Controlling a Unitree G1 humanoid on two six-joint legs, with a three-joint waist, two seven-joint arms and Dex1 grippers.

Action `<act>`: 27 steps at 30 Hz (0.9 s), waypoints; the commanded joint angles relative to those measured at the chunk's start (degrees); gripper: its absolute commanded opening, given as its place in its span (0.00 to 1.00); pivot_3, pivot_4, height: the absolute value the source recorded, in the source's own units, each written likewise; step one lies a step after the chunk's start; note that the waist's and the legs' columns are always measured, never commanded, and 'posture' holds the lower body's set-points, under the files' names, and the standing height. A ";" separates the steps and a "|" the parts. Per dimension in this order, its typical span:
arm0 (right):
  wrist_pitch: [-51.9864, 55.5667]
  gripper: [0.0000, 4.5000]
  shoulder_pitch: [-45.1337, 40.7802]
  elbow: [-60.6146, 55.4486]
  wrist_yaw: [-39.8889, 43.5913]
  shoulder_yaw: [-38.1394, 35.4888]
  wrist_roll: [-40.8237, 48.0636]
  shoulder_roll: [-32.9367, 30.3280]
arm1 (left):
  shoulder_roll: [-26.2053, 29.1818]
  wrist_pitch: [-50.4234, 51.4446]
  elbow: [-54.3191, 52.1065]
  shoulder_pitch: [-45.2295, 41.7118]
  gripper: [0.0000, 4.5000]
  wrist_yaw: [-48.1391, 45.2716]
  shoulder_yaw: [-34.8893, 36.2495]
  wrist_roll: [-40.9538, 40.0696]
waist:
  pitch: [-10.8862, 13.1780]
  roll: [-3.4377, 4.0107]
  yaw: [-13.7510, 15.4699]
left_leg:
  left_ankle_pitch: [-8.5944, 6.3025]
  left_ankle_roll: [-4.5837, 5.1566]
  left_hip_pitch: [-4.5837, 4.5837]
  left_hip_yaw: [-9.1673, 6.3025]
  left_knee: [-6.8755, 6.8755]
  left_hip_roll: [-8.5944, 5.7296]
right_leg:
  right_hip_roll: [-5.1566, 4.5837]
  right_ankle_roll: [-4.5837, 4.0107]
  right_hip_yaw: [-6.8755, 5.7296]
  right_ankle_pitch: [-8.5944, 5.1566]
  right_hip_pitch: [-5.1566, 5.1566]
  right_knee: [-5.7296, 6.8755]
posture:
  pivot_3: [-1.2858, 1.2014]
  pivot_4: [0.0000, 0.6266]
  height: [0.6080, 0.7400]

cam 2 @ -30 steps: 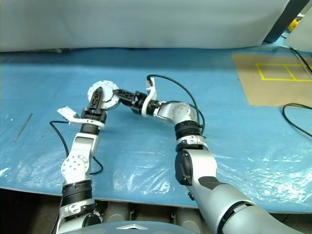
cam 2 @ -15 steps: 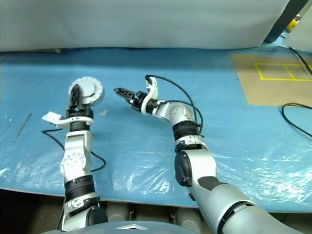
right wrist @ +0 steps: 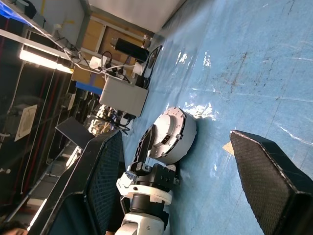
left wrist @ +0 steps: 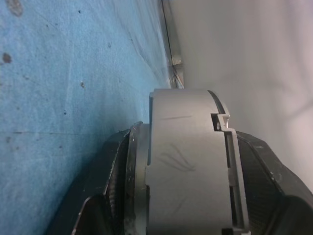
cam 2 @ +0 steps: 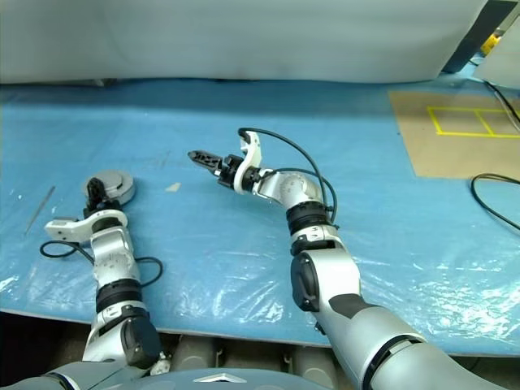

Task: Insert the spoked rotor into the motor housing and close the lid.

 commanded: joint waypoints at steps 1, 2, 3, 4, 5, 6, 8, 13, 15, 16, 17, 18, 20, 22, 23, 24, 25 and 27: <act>-0.05 0.81 -0.36 -2.08 0.84 0.34 0.48 0.91 | 0.73 -1.49 -0.02 -0.46 0.65 -0.58 1.16 1.27 | 0.00 0.00 -0.08 | 0.00 0.00 0.03 0.01 0.00 0.00 | 0.00 0.00 0.01 0.00 0.01 0.02 | 0.52 0.24 1.00; -0.02 0.81 -0.33 -2.13 0.89 0.49 0.38 0.92 | 0.64 -1.80 0.06 -0.37 0.65 -0.39 1.31 1.52 | 0.00 0.00 -0.09 | 0.00 0.00 0.05 0.01 0.00 0.00 | -0.01 0.00 0.02 0.00 0.02 0.02 | 0.52 0.24 1.00; -0.12 0.81 -0.33 -2.08 1.00 0.70 0.22 0.93 | 0.63 -2.19 0.29 -0.22 0.65 -0.14 1.41 1.91 | 0.00 0.00 -0.11 | 0.00 0.00 0.07 0.01 0.00 0.00 | -0.01 0.00 0.04 0.00 0.04 0.02 | 0.52 0.24 1.00; -0.16 0.81 -0.33 -2.03 1.08 0.82 0.16 0.94 | 0.58 -2.56 0.41 -0.05 0.65 -0.07 1.50 2.25 | 0.00 0.00 -0.14 | 0.00 0.00 0.09 0.01 0.00 0.00 | -0.01 0.00 0.04 0.00 0.05 0.02 | 0.52 0.24 1.00; -0.19 0.81 -0.33 -2.01 1.15 0.91 0.11 0.95 | 0.55 -2.94 0.46 0.14 0.65 0.02 1.52 2.69 | 0.00 0.00 -0.17 | 0.00 0.00 0.10 0.01 0.00 0.00 | -0.01 0.00 0.05 0.00 0.06 0.02 | 0.52 0.24 1.00; -0.34 0.81 -0.33 -1.97 1.24 1.09 -0.01 0.99 | 0.57 -3.29 0.52 0.27 0.65 0.20 1.60 3.04 | 0.00 0.00 -0.22 | 0.00 0.00 0.10 0.01 0.00 0.00 | -0.01 0.00 0.05 0.00 0.06 0.02 | 0.52 0.24 1.00; -0.56 0.82 -0.24 -2.07 1.37 1.49 -0.28 0.99 | 0.57 -4.29 0.43 0.40 0.74 0.49 1.81 3.78 | 0.00 0.01 -0.29 | 0.00 0.00 0.12 0.02 0.00 0.01 | 0.00 0.00 0.06 0.00 0.06 0.02 | 0.52 0.24 1.00; -3.86 0.82 1.83 -4.05 3.40 9.43 -7.02 -0.10 | 1.15 -11.98 -1.28 0.77 1.00 -0.06 3.28 7.01 | -0.01 0.01 -0.67 | 0.00 0.00 0.31 0.00 -0.05 0.04 | 0.00 -0.01 0.15 0.00 0.10 0.05 | 0.52 0.24 1.00; -5.59 0.82 3.16 -5.45 4.54 13.58 -10.32 -0.60 | 1.51 -14.07 -2.37 1.66 1.00 0.01 3.17 8.65 | -0.01 0.01 -0.86 | 0.00 0.00 0.33 -0.06 -0.08 0.04 | 0.00 -0.01 0.17 0.00 0.10 0.02 | 0.52 0.24 1.00; -6.45 0.82 3.73 -6.15 4.89 15.04 -11.51 -0.80 | 1.91 -14.80 -3.30 2.59 1.00 -0.61 2.24 10.42 | -0.01 0.01 -0.87 | 0.00 0.00 0.32 -0.11 -0.12 0.04 | 0.00 -0.01 0.17 0.00 0.10 -0.01 | 0.52 0.24 1.00; -7.30 0.82 4.22 -6.84 5.18 16.34 -12.70 -1.06 | 2.47 -15.36 -4.51 3.82 1.00 -1.34 0.79 12.86 | 0.00 0.00 -0.86 | 0.00 -0.01 0.31 -0.12 -0.15 0.03 | 0.00 -0.01 0.17 0.00 0.10 -0.03 | 0.52 0.24 1.00; -8.06 0.82 4.59 -7.40 5.36 17.23 -13.64 -1.27 | 3.04 -15.60 -5.87 5.09 1.00 -2.01 -0.76 15.23 | 0.00 -0.01 -0.82 | 0.00 0.00 0.29 -0.15 -0.17 0.03 | 0.00 -0.01 0.16 0.00 0.08 -0.06 | 0.52 0.24 1.00; -9.29 0.82 5.15 -8.44 5.75 18.19 -14.84 -1.61 | 3.94 -15.40 -8.45 7.01 1.00 -3.05 -3.07 18.26 | 0.01 -0.03 -0.43 | 0.00 0.00 0.25 -0.22 -0.21 0.02 | 0.00 -0.01 0.13 -0.01 0.07 -0.09 | 0.52 0.24 1.00; -12.27 0.82 6.05 -10.44 6.17 19.33 -16.56 -2.44 | 6.19 -14.30 -11.61 9.87 1.00 -6.60 -7.31 22.95 | 0.03 -0.06 -0.15 | 0.00 0.00 0.23 -0.25 -0.20 0.02 | -0.01 -0.01 0.11 0.00 0.07 -0.09 | 0.52 0.24 1.00; -14.31 0.82 6.62 -11.63 6.53 20.10 -17.69 -3.03 | 7.24 -13.92 -13.09 11.23 1.00 -8.26 -9.45 25.26 | 0.03 -0.07 -0.04 | 0.00 0.00 0.23 -0.26 -0.18 0.02 | -0.02 -0.01 0.10 -0.01 0.08 -0.07 | 0.52 0.24 1.00; -17.45 0.82 7.62 -13.78 6.73 20.04 -18.20 -3.51 | 8.71 -12.72 -15.61 12.75 1.00 -10.96 -12.65 27.41 | 0.03 -0.07 0.13 | 0.00 0.00 0.23 -0.27 -0.18 0.02 | -0.05 0.00 0.08 -0.01 0.09 -0.07 | 0.52 0.24 1.00; -19.52 0.82 8.47 -15.42 6.90 19.92 -18.42 -3.83 | 9.57 -11.92 -17.45 13.80 1.00 -12.58 -14.78 28.62 | 0.03 -0.07 0.29 | -0.01 0.00 0.23 -0.27 -0.17 0.00 | -0.09 0.01 0.08 -0.01 0.11 -0.06 | 0.52 0.24 1.00; -23.47 0.82 10.09 -18.14 6.91 19.51 -18.81 -4.32 | 11.63 -10.37 -20.32 15.46 1.00 -16.17 -18.97 30.81 | 0.03 -0.07 0.45 | 0.00 0.00 0.24 -0.24 -0.16 -0.03 | -0.17 0.02 0.08 -0.01 0.12 -0.07 | 0.52 0.24 1.00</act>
